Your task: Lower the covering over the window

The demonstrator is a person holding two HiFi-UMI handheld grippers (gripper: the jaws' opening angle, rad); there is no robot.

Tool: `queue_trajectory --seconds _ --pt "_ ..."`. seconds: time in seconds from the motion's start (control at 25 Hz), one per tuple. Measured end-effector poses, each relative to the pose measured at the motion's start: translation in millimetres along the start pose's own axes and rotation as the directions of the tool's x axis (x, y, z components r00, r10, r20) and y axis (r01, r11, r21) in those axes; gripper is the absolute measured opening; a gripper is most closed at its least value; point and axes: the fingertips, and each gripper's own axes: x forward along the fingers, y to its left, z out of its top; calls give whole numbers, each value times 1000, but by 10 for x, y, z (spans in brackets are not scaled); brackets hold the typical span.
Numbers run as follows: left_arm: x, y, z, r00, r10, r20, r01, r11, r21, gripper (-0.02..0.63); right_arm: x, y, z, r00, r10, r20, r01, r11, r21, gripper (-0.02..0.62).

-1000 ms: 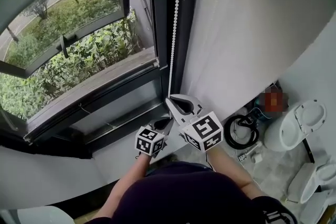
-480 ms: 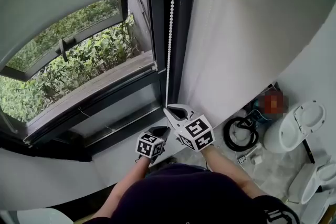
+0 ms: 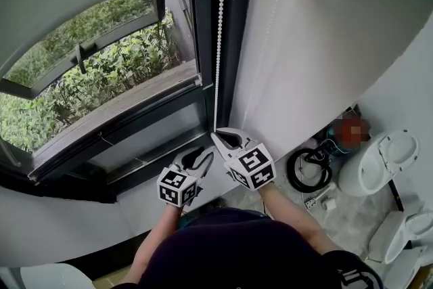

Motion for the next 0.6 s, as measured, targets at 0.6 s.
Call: queue_trajectory --seconds 0.6 --pt "-427 -551 2264 935 -60 350 -47 956 289 130 -29 -26 11 1000 -15 20 15 1000 -4 13"
